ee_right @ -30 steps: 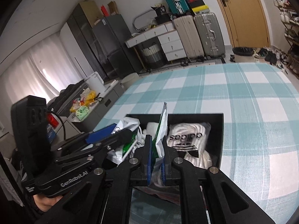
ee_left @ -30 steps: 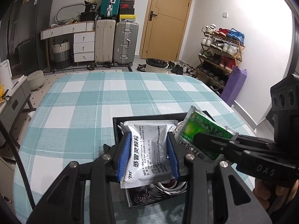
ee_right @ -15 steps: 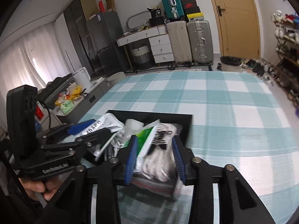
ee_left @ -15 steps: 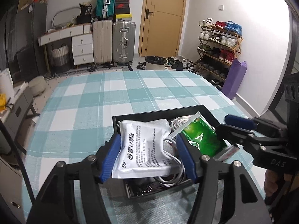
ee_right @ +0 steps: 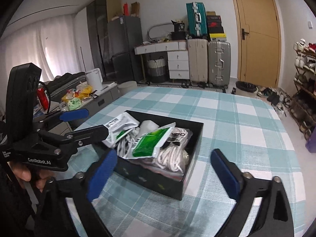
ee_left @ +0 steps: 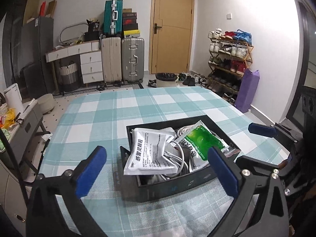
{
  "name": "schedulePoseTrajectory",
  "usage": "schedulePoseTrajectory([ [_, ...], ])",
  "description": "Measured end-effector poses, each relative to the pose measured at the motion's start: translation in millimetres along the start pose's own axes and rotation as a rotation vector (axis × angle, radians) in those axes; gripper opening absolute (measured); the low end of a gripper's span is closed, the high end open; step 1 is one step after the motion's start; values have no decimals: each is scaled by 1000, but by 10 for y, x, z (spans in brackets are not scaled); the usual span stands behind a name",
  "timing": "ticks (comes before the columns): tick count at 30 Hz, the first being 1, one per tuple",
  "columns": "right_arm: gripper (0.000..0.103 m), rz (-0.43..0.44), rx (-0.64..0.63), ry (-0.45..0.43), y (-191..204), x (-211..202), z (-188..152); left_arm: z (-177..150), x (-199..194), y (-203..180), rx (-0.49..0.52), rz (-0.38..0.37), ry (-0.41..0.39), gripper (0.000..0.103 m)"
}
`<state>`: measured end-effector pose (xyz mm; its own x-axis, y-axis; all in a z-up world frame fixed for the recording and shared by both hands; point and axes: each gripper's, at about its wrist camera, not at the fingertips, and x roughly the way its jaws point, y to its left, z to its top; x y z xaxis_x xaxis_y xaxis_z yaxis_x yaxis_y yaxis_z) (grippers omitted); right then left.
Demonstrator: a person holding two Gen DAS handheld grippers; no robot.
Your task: Organize soft objects
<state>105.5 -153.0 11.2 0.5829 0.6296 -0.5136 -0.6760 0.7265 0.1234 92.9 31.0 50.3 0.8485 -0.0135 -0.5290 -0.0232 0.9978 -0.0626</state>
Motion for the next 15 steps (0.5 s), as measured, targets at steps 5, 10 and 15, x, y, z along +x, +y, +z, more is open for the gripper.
schedulePoseTrajectory([
  [5, 102, -6, -8, -22, 61, -68, -64, -90, -89, 0, -2, 18, -20, 103],
  [10, 102, -9, -19, -38, 101, -101, -156, -214, -186, -63, 11, 40, -64, 103],
  [15, 102, -18, -48, -53, 159, -107, -246, -304, -176, -73, -11, 40, -71, 103],
])
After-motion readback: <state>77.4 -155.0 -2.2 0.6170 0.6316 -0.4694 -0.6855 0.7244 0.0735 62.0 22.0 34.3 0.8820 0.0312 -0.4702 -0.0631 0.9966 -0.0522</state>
